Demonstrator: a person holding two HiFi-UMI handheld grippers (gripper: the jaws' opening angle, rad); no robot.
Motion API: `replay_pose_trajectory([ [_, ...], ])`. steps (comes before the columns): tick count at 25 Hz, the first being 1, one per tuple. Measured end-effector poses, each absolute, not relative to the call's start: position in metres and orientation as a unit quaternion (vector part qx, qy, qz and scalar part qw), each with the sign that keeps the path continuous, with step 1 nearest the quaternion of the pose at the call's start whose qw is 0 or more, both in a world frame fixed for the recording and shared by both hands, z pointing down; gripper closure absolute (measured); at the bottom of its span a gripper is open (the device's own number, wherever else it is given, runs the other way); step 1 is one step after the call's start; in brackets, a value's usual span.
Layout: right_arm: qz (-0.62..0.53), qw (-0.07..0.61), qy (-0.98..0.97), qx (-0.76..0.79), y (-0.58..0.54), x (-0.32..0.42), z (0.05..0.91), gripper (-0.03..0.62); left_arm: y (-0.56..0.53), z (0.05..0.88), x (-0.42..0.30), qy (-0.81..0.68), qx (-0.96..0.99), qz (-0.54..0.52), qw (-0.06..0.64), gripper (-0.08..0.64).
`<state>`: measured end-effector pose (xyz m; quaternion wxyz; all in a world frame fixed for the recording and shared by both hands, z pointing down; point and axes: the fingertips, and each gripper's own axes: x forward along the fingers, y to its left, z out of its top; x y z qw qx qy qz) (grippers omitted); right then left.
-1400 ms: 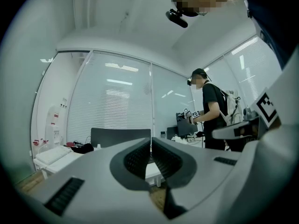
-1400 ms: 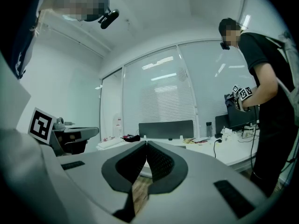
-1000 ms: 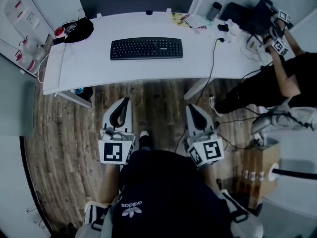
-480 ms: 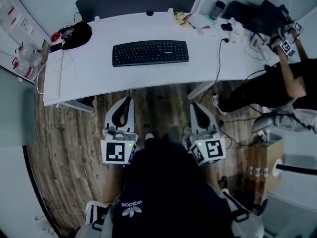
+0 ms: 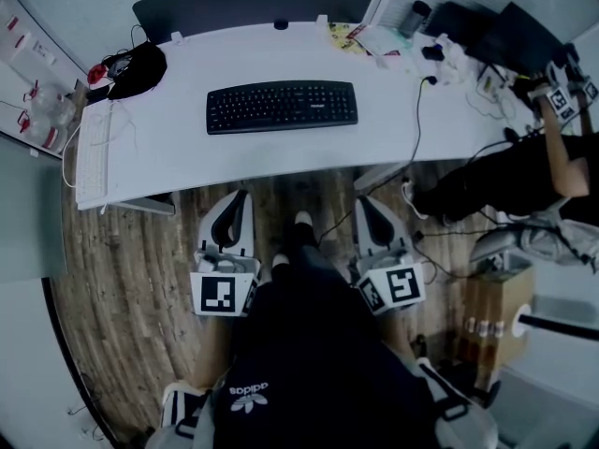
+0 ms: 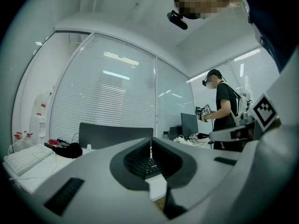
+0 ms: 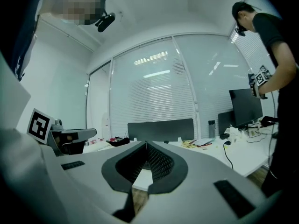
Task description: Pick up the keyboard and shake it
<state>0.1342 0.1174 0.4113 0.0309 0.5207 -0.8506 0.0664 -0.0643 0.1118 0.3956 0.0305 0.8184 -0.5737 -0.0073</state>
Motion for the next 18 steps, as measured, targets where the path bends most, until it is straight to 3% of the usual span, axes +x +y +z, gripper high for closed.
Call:
replay_pose_trajectory([
  [18,0.053,0.049,-0.875,0.478,-0.073,0.160,0.416,0.588,-0.034,0.419,-0.064,-0.630,0.776,0.011,0.036,0.549],
])
